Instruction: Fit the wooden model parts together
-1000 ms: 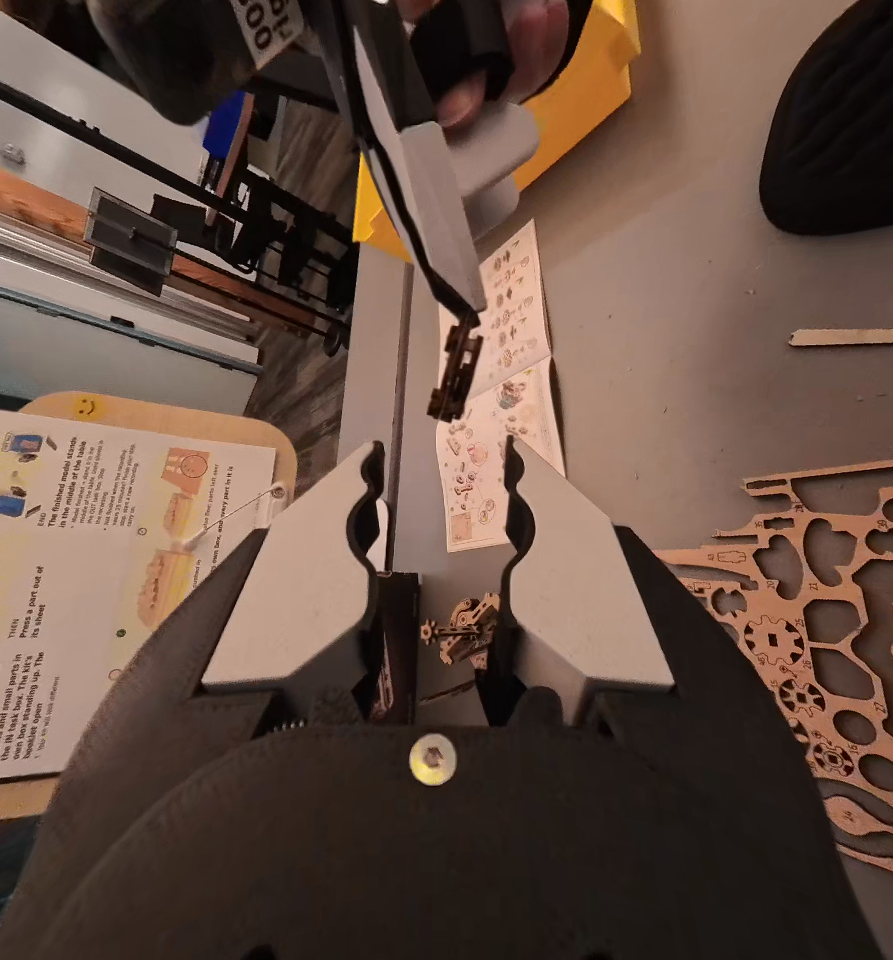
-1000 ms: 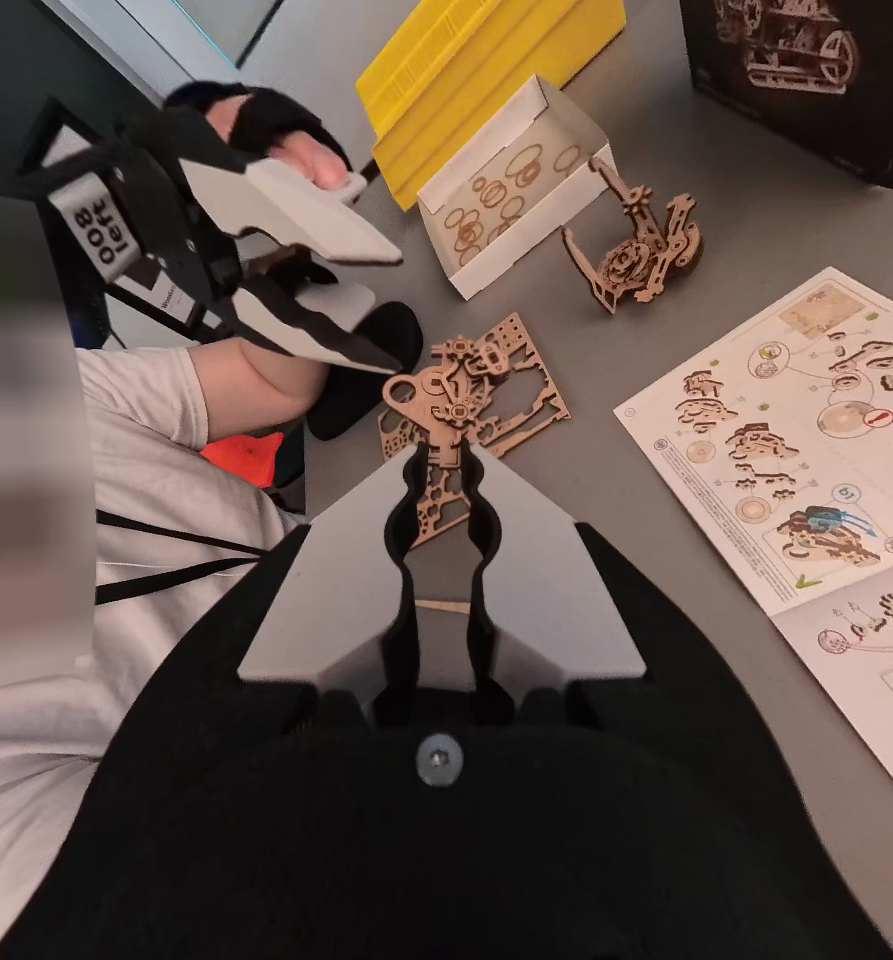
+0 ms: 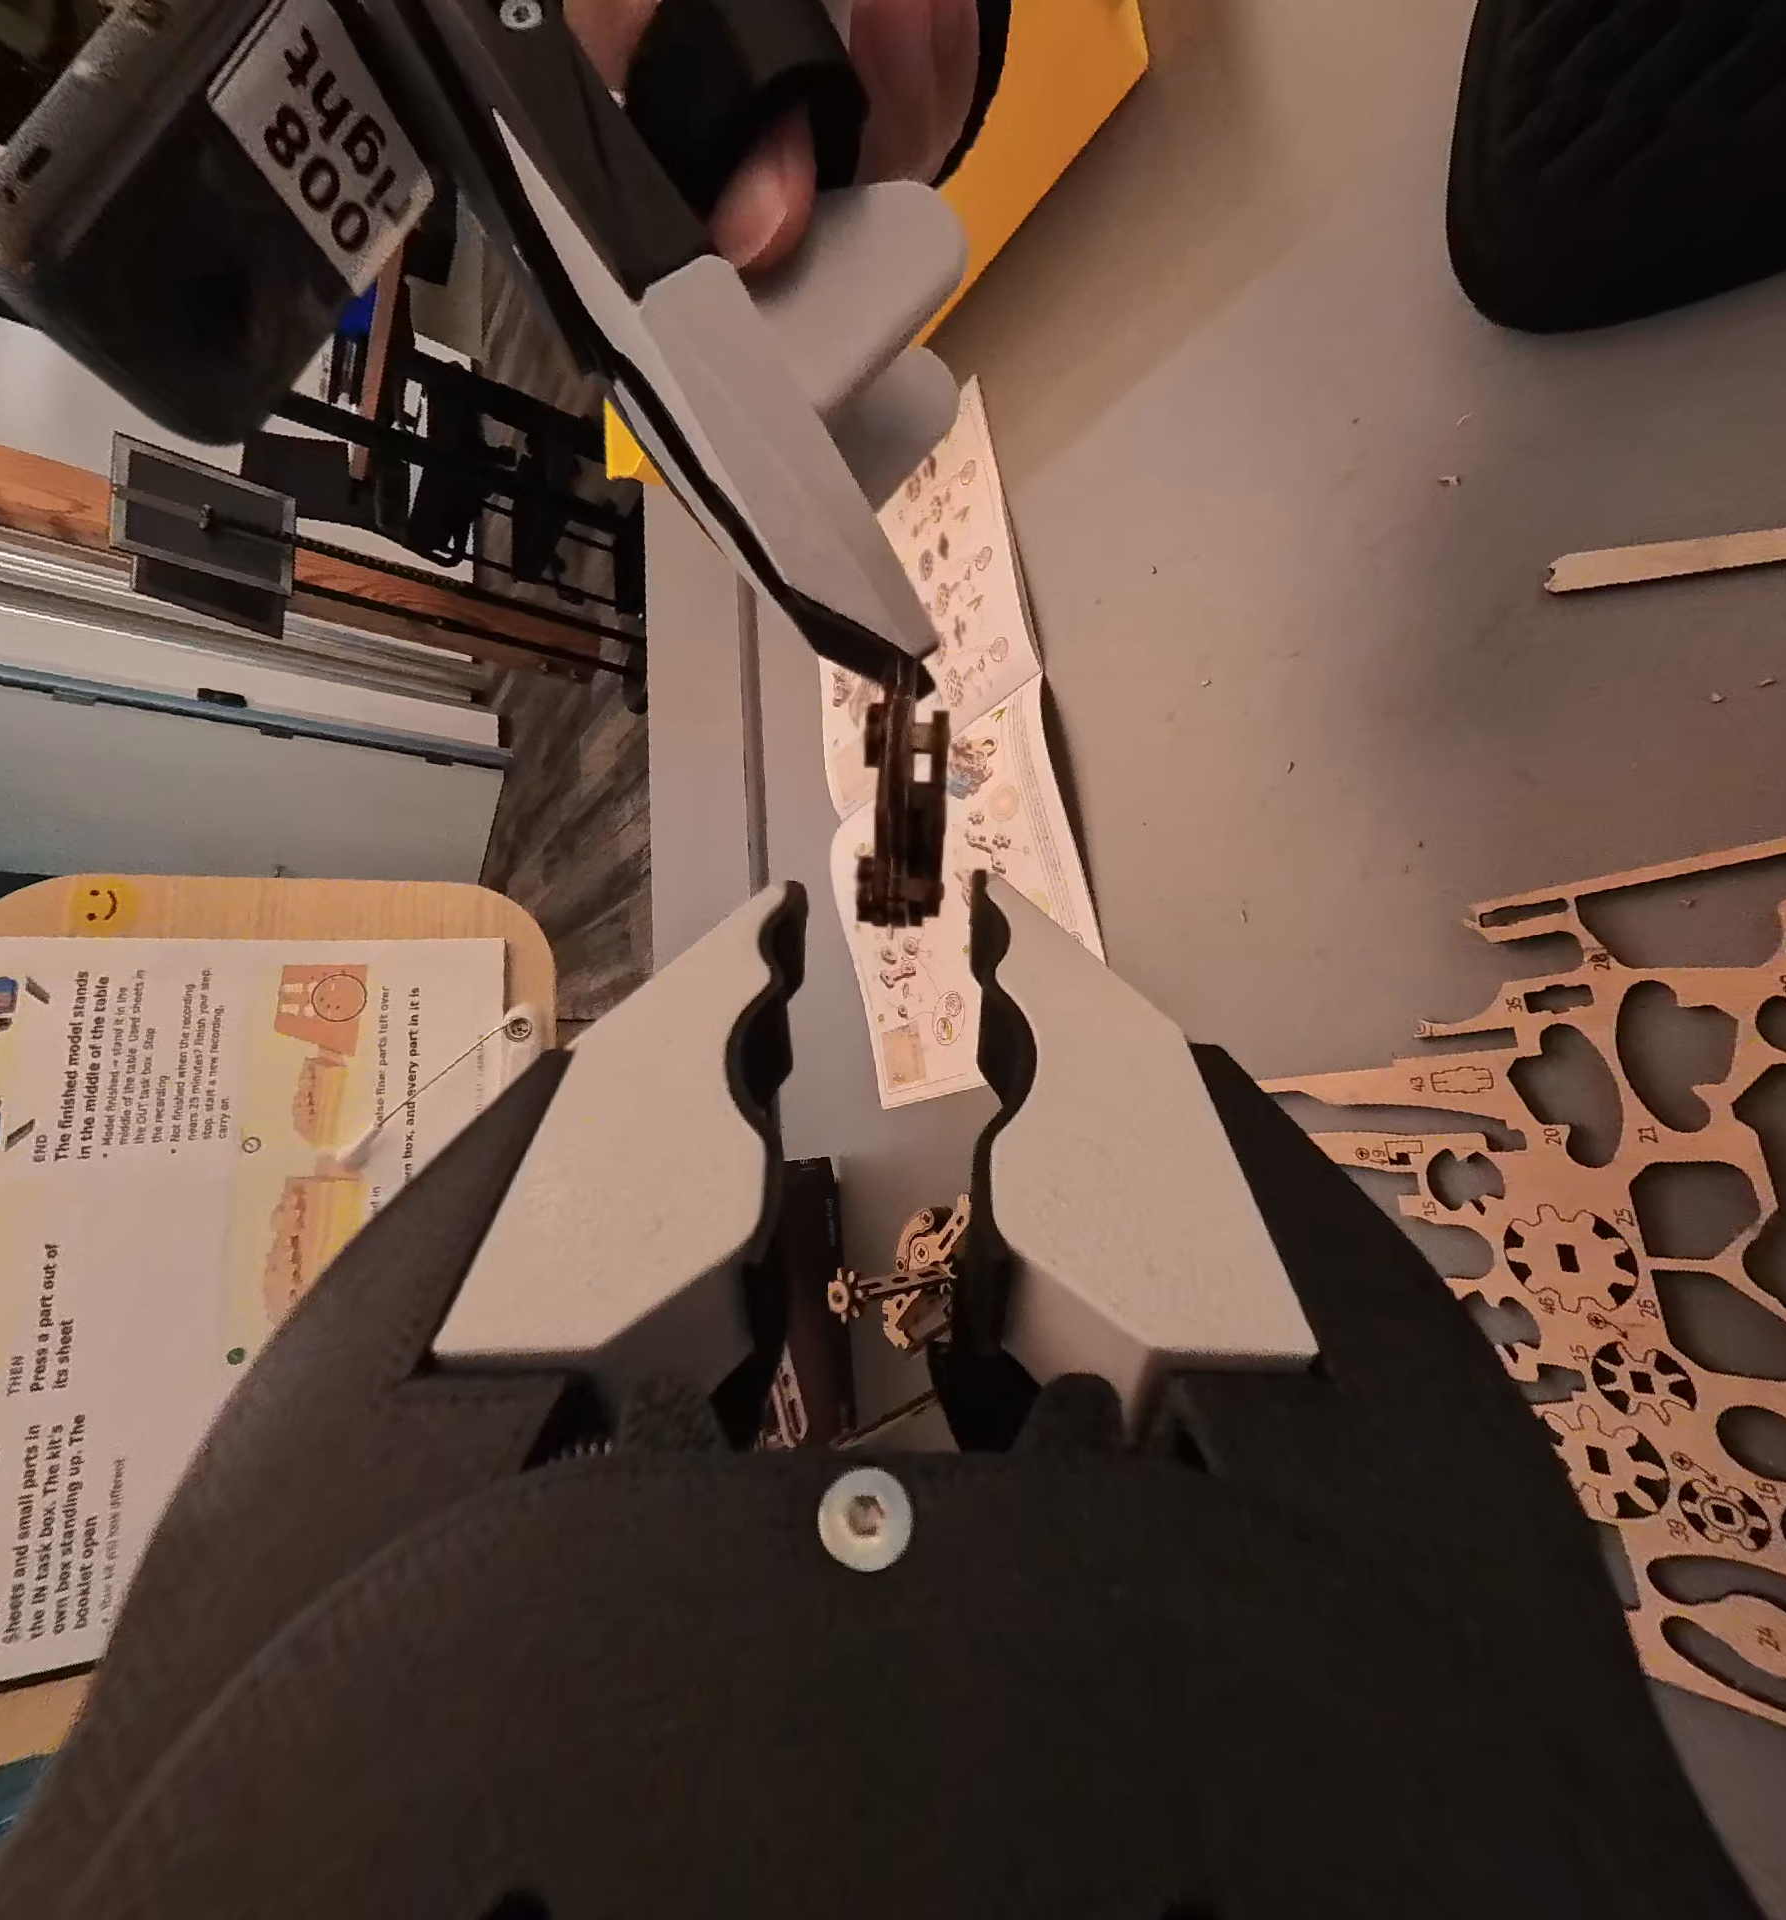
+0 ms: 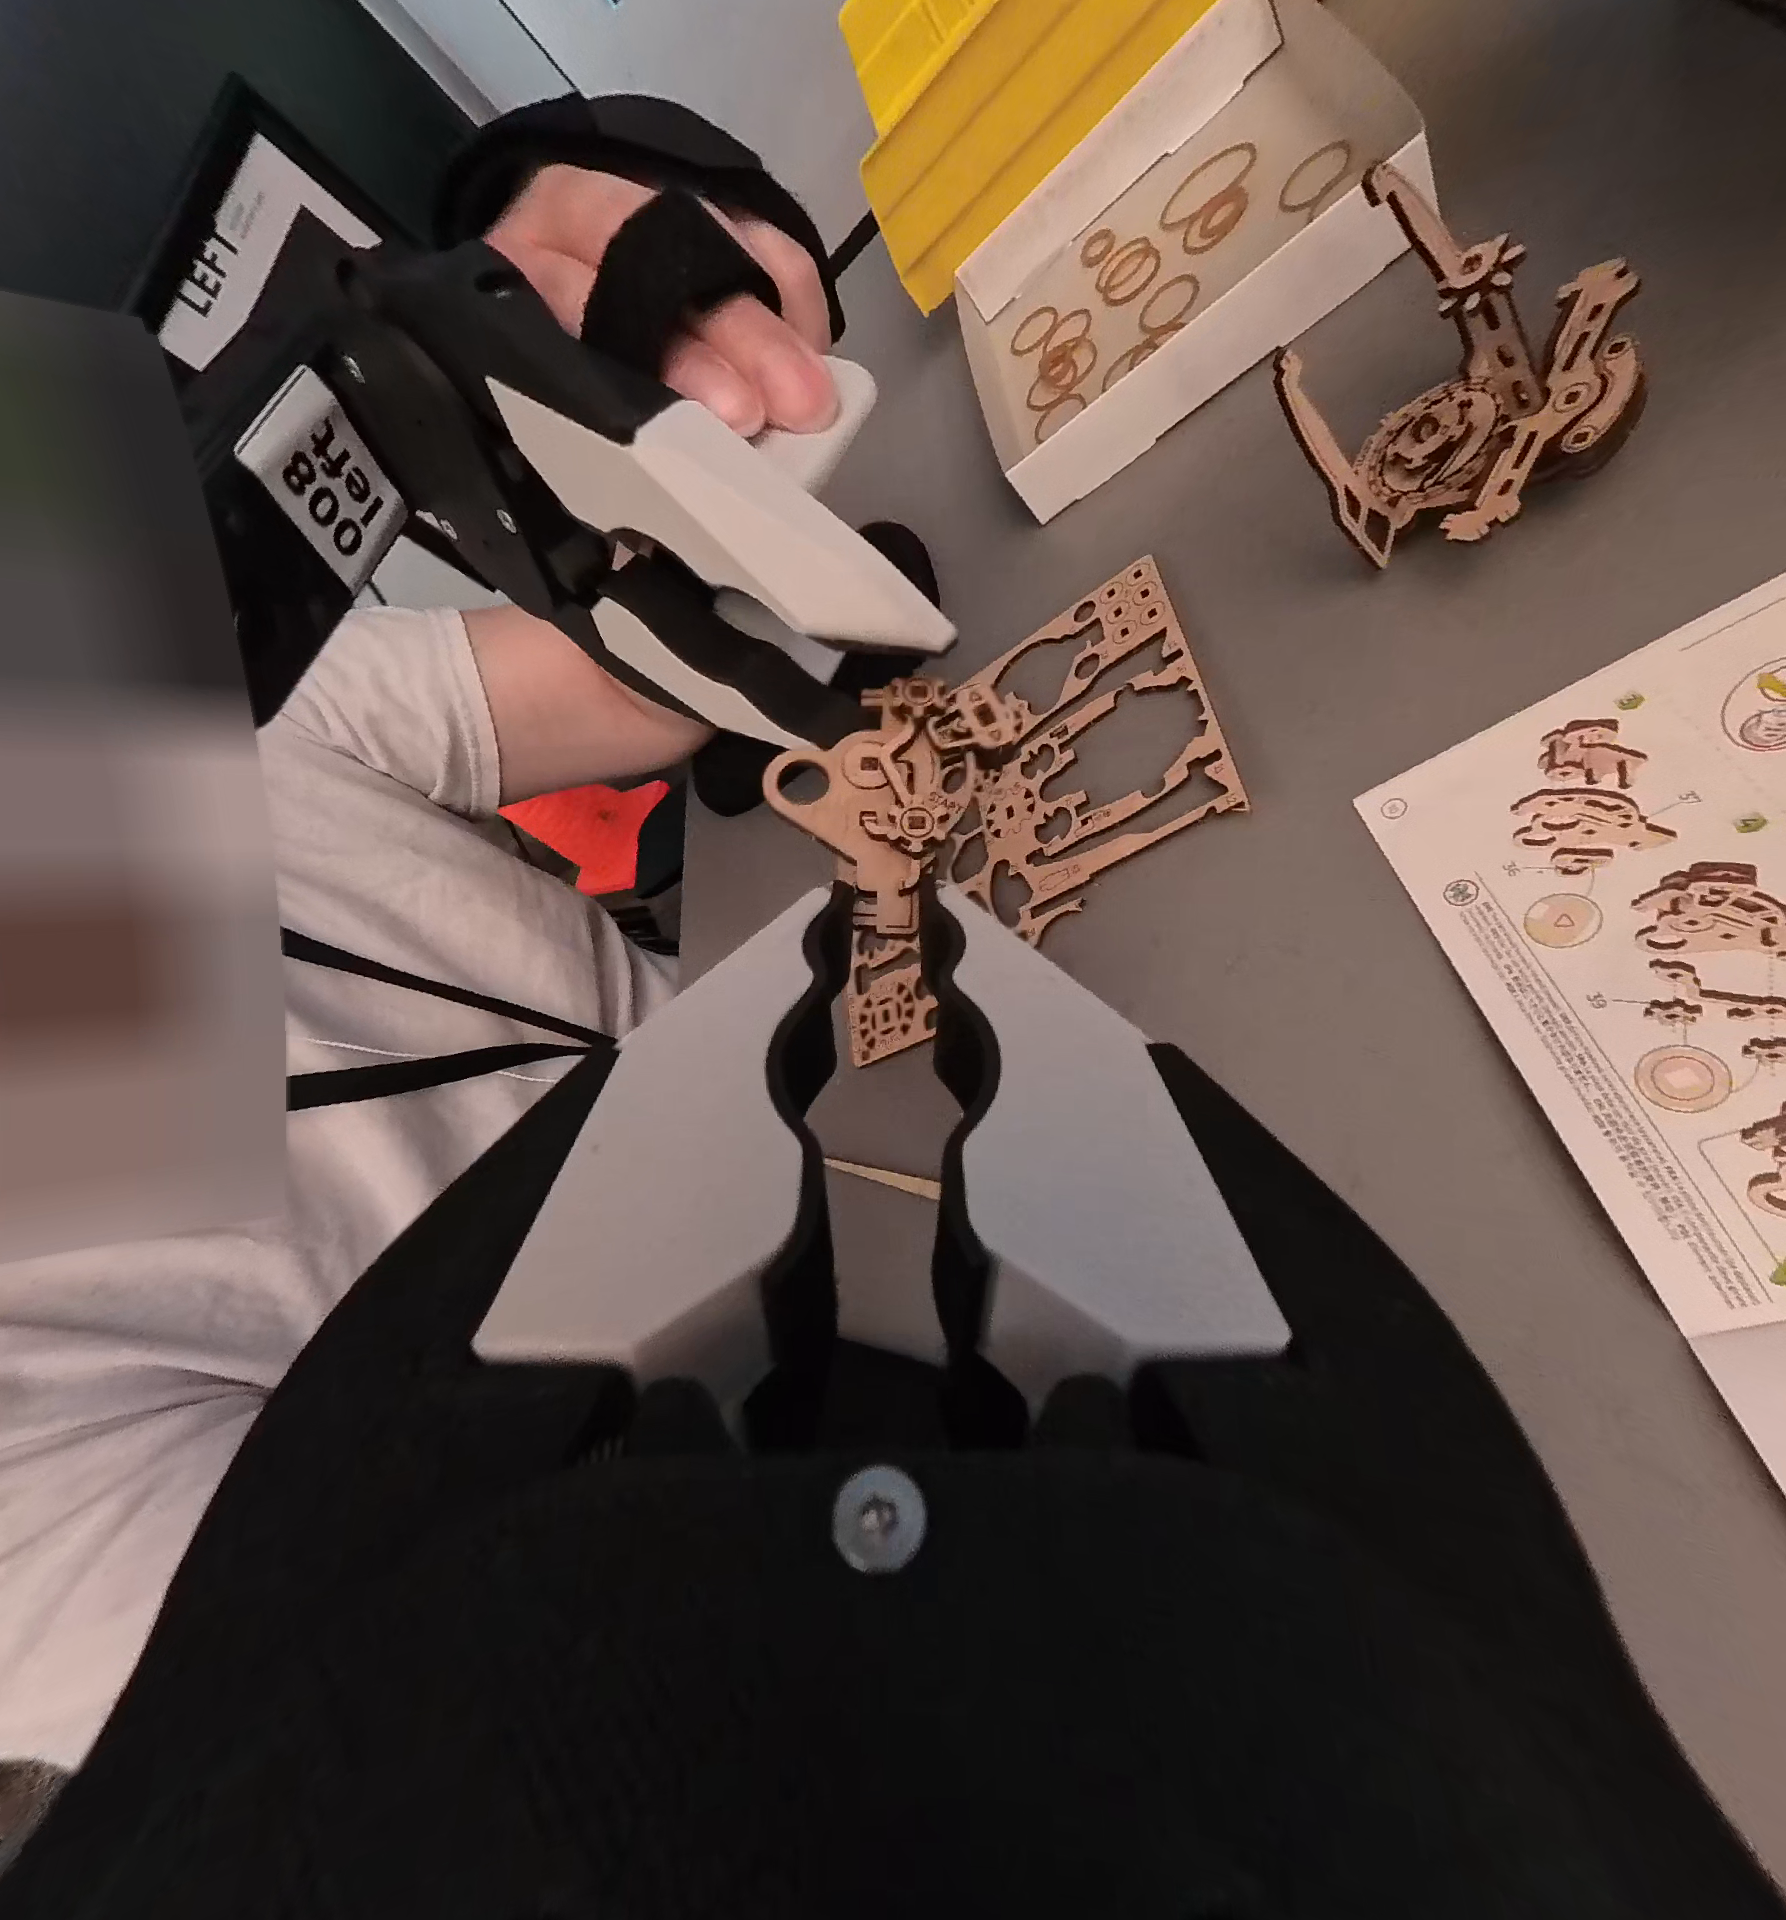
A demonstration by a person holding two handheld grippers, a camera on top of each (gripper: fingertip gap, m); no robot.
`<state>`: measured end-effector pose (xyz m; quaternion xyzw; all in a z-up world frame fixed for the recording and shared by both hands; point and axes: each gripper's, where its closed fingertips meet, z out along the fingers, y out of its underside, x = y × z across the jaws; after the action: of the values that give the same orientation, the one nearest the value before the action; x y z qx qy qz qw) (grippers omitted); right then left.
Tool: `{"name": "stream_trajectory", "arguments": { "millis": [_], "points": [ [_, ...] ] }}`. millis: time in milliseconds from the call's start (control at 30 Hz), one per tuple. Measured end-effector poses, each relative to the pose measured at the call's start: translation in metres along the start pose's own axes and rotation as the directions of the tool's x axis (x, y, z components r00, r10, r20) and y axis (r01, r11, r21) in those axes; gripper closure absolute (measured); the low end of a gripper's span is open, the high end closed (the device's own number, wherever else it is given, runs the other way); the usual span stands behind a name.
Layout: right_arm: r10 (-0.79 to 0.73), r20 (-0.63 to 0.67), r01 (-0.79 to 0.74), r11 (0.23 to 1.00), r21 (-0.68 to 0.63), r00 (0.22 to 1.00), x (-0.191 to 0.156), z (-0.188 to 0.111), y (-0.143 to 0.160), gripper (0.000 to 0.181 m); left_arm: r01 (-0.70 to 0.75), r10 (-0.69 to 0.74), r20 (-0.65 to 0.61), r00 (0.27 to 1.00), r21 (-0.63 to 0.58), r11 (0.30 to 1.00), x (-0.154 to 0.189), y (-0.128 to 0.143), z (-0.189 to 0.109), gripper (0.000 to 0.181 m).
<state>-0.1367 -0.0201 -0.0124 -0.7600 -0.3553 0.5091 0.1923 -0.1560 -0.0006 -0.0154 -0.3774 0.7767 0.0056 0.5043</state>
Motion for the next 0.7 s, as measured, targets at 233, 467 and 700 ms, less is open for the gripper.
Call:
{"name": "stream_trajectory", "arguments": {
  "millis": [233, 467, 700],
  "points": [
    [0.008, 0.004, -0.008, 1.000, -0.010, 1.000, 0.0011, 0.0031, 0.0014, 0.170, -0.019, 0.019, -0.013, 1.000, -0.001, 1.000, 0.0040, 0.0023, 0.0030, 0.164],
    [0.011, 0.010, -0.011, 1.000, -0.018, 1.000, 0.0017, 0.0042, 0.0027, 0.170, -0.018, 0.018, -0.027, 0.999, -0.003, 1.000, 0.0065, 0.0025, 0.0038, 0.163],
    [0.013, 0.013, -0.012, 1.000, -0.017, 1.000, 0.0019, 0.0039, 0.0031, 0.170, -0.024, 0.024, -0.034, 0.999, 0.004, 1.000, 0.0079, 0.0019, 0.0031, 0.166]
  ]
}}
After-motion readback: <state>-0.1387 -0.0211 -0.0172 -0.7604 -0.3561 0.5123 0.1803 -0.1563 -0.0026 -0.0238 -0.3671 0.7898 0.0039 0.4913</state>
